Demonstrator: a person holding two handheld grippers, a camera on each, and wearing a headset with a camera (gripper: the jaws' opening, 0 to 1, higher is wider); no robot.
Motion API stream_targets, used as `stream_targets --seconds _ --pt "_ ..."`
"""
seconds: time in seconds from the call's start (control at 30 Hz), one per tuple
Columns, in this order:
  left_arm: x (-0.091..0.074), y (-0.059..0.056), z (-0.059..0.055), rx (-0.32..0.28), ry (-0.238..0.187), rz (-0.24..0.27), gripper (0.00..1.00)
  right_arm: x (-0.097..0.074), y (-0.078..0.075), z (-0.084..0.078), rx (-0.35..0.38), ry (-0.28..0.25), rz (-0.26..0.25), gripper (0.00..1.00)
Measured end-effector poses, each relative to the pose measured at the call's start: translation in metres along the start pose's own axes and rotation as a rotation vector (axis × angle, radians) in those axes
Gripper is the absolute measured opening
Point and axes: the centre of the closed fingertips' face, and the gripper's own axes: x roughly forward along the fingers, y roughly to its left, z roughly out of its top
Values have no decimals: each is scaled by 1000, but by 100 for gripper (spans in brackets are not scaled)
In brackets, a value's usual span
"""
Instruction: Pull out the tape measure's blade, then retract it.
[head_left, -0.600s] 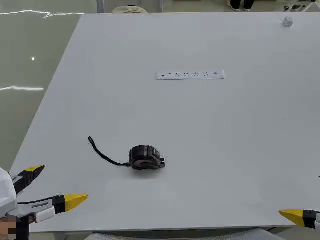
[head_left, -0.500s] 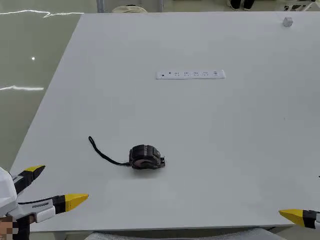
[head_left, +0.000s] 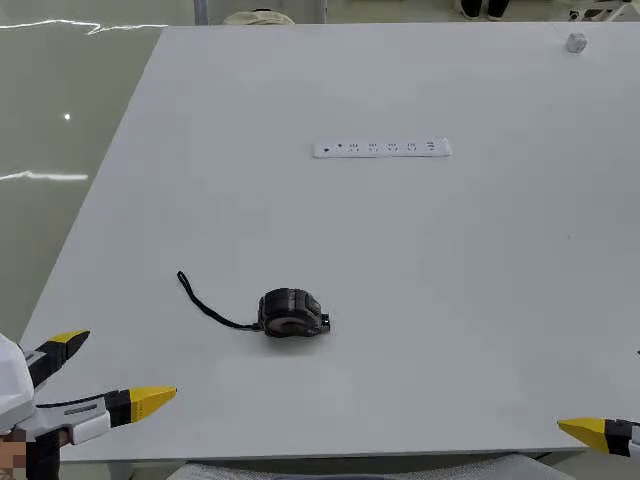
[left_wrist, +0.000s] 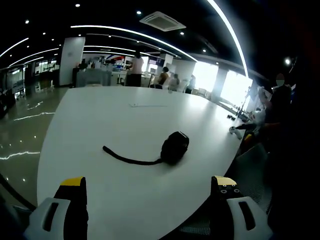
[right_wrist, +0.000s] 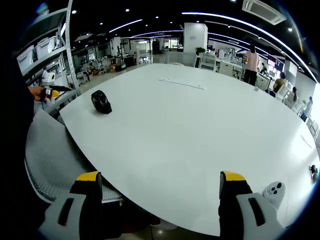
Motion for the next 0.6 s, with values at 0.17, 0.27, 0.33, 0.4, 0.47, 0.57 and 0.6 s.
stream_targets --seconds 0.17,0.27,0.33,0.4,0.47,0.57,0.6 --pt "0 -1 1 0 1 -2 100 -1 0 -1 -6 -2 -3 100" --pt "1 -1 1 1 1 -4 100 -1 1 -1 -5 -5 3 100" --pt "1 -1 1 2 1 -5 100 -1 1 -2 -9 -4 3 100" --pt "1 -1 1 4 3 -6 100 -2 2 -2 -6 -3 5 100" --pt "1 -1 2 6 0 -8 100 -2 1 -3 -8 0 3 100" --pt "1 -2 1 9 2 -11 100 -2 2 -5 -6 5 6 100" --pt "1 -2 1 11 4 -11 100 -2 2 -5 -6 6 7 100"
